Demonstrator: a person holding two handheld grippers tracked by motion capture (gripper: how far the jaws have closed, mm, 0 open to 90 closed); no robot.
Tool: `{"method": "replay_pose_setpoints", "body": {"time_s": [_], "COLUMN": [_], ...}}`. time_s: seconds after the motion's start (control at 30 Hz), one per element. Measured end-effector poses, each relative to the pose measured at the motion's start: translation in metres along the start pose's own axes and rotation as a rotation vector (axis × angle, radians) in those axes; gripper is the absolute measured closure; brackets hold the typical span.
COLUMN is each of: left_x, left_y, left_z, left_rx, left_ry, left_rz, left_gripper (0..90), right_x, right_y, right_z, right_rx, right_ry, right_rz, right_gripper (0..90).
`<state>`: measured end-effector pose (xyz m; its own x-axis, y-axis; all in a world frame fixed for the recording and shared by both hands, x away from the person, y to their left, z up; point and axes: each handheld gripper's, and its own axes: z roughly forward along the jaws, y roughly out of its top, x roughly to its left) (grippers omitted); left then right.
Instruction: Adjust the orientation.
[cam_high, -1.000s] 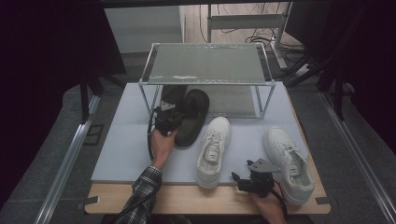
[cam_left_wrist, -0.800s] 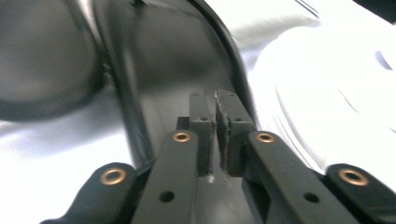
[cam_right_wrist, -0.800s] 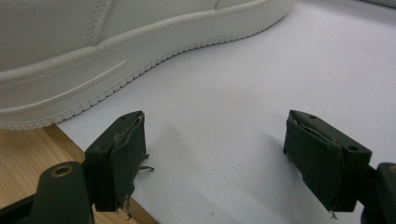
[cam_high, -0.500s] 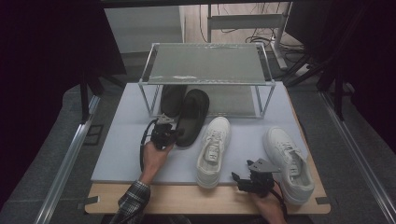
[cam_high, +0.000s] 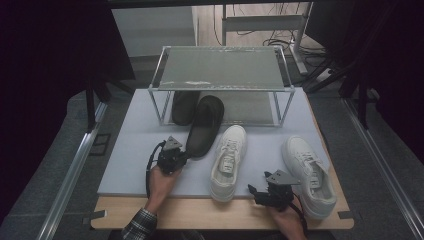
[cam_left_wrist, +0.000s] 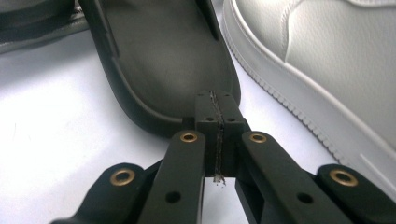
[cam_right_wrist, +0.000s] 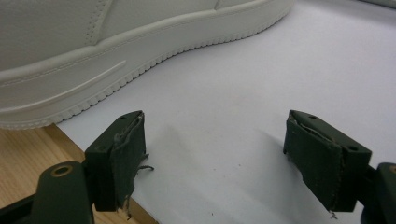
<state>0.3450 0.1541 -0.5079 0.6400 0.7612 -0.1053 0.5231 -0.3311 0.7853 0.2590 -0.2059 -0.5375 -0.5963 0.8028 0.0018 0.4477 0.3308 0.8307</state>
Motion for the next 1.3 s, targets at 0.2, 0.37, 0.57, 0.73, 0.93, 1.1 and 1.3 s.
{"method": "replay_pose_setpoints", "body": {"time_s": [0.2,0.37,0.57,0.73,0.93,1.1,1.3], "left_x": [-0.004,-0.005,-0.005,-0.003,-0.003,-0.005,-0.006], "left_y": [-0.004,-0.003,0.002,0.008,0.016,0.022,0.033], "left_z": [0.003,0.009,0.014,0.023,0.034,0.042,0.044], "left_rx": [0.017,0.032,0.037,0.031,0.028,0.022,-0.001], "left_ry": [0.026,0.053,0.074,0.085,0.085,0.097,0.103], "left_rz": [0.024,0.056,0.069,0.071,0.07,0.08,0.079], "left_gripper": [89.7,89.7,89.7,89.7,89.7,89.7,89.6], "right_x": [0.0,0.0,0.0,0.0,0.0,0.0,0.0], "right_y": [0.0,0.0,0.0,0.0,0.0,0.0,0.0], "right_z": [0.0,0.0,0.0,0.0,0.0,0.0,0.0], "right_rx": [0.0,0.0,-0.001,0.0,-0.001,-0.002,-0.002], "right_ry": [0.0,0.0,0.002,0.0,0.002,0.002,0.002], "right_rz": [0.0,0.0,0.0,0.0,0.001,0.001,0.001], "right_gripper": [21.3,21.3,21.3,21.3,21.3,21.3,21.3]}}
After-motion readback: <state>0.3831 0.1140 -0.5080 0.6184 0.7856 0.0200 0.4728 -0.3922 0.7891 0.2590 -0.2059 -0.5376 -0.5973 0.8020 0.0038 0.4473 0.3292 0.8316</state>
